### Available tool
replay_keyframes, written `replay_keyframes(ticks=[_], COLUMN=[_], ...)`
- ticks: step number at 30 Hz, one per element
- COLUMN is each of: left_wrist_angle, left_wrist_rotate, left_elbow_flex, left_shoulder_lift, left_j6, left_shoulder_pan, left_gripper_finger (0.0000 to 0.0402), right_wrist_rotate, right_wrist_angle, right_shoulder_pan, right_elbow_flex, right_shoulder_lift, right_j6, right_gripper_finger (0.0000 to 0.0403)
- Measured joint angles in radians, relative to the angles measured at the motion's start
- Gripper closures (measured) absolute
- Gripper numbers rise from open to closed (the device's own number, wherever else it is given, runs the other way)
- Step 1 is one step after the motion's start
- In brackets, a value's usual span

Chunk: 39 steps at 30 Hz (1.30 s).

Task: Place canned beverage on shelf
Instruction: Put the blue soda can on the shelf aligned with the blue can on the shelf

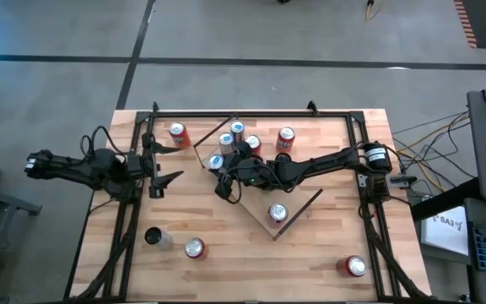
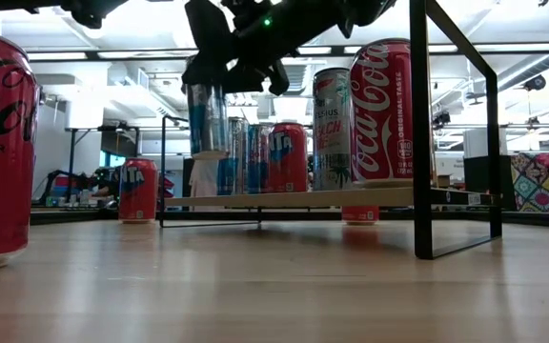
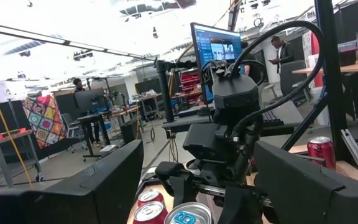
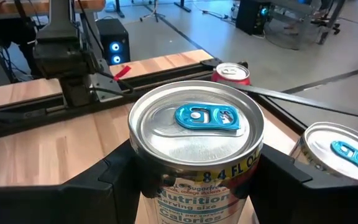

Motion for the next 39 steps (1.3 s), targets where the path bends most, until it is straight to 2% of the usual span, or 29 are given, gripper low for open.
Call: replay_keyframes(ticks=[12, 18, 24, 33, 39], left_wrist_angle=[0.0, 0.01, 0.014, 0.014, 0.018], left_wrist_rotate=[0.0, 0.0, 0.0, 0.0, 0.0], left_elbow_flex=[0.0, 0.0, 0.0, 0.0, 0.0], left_shoulder_lift=[0.002, 0.002, 0.002, 0.002, 0.005], left_j6=[0.015, 0.015, 0.015, 0.015, 0.015], left_shoulder_pan=[0.0, 0.0, 0.0, 0.0, 0.0], left_gripper_finger=[0.0111, 0.0111, 0.0111, 0.0111, 0.0111], right_wrist_rotate=[-0.033, -0.06, 0.001, 0.008, 0.038], right_wrist_angle=[0.094, 0.072, -0.042, 0.009, 0.012], right_shoulder_pan=[0.0, 0.0, 0.0, 0.0, -0.002], right_elbow_flex=[0.006, 0.023, 0.058, 0.05, 0.12], right_shoulder_lift=[0.0, 0.0, 0.0, 0.025, 0.106], right_j6=[0.016, 0.02, 0.018, 0.063, 0.027], right_gripper_finger=[0.0187, 0.0187, 0.0186, 0.0186, 0.0186])
